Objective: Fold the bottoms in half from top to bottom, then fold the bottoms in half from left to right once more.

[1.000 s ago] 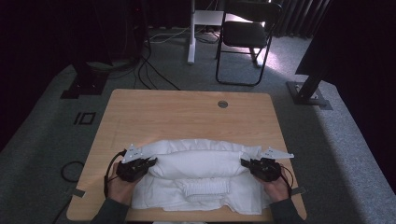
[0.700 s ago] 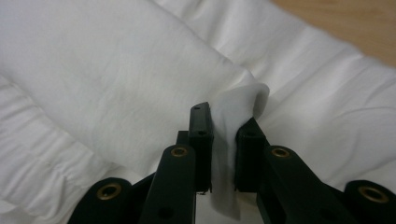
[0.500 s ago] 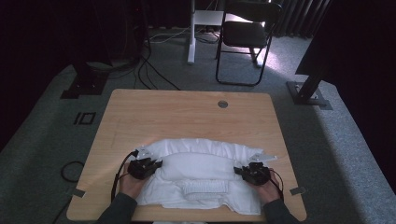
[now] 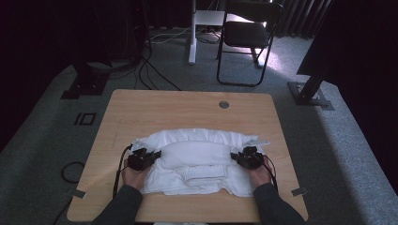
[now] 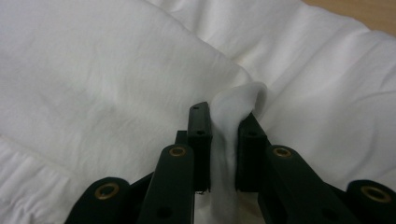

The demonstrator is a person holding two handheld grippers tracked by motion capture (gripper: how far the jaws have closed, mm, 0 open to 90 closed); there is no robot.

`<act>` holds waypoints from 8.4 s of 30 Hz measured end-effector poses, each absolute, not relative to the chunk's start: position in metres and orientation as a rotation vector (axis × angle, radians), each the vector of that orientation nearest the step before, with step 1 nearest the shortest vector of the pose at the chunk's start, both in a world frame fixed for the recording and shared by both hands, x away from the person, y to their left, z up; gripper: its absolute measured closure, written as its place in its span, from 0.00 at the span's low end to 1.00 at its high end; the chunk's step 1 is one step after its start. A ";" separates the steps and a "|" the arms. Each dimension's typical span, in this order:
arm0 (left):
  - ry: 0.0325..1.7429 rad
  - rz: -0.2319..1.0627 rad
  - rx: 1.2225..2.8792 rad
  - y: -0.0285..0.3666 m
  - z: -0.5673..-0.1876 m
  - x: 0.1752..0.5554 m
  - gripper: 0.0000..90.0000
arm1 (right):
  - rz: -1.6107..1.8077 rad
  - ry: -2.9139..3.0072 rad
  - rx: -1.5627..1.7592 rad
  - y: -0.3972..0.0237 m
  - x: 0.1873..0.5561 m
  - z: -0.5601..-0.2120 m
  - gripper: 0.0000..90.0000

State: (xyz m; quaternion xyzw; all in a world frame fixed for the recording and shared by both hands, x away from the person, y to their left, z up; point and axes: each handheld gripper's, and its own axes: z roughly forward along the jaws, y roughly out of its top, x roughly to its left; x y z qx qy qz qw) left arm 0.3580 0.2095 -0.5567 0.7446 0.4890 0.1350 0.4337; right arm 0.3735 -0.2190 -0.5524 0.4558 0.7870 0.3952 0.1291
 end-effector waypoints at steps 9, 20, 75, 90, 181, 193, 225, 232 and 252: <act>1.245 0.327 1.842 0.211 -0.556 0.364 0.96 | 1.149 2.259 1.361 -0.215 0.393 -0.552 0.88; 1.255 0.393 1.916 0.199 -0.537 0.400 0.96 | 1.108 2.238 1.393 -0.215 0.408 -0.548 0.88; 1.023 0.197 1.990 0.163 -0.542 0.323 0.74 | 1.093 2.252 1.198 -0.199 0.342 -0.539 0.63; 1.144 0.379 1.972 0.182 -0.552 0.354 0.80 | 1.065 2.307 1.199 -0.175 0.339 -0.554 0.64; 1.282 0.502 1.642 0.222 -0.490 0.352 0.93 | 1.116 2.374 1.150 -0.102 0.397 -0.544 0.56; 1.002 0.518 1.645 0.175 -0.430 0.352 0.93 | 1.116 2.394 1.097 -0.073 0.397 -0.548 0.58; 0.758 0.381 1.837 0.094 -0.438 0.352 0.92 | 1.114 2.432 1.040 -0.082 0.378 -0.555 0.47; 0.731 0.310 1.874 0.087 -0.463 0.355 0.92 | 1.218 2.478 0.988 -0.103 0.374 -0.547 0.38; 0.695 0.135 2.043 0.048 -0.530 0.365 0.77 | 1.402 2.193 1.086 -0.184 0.376 -0.478 0.47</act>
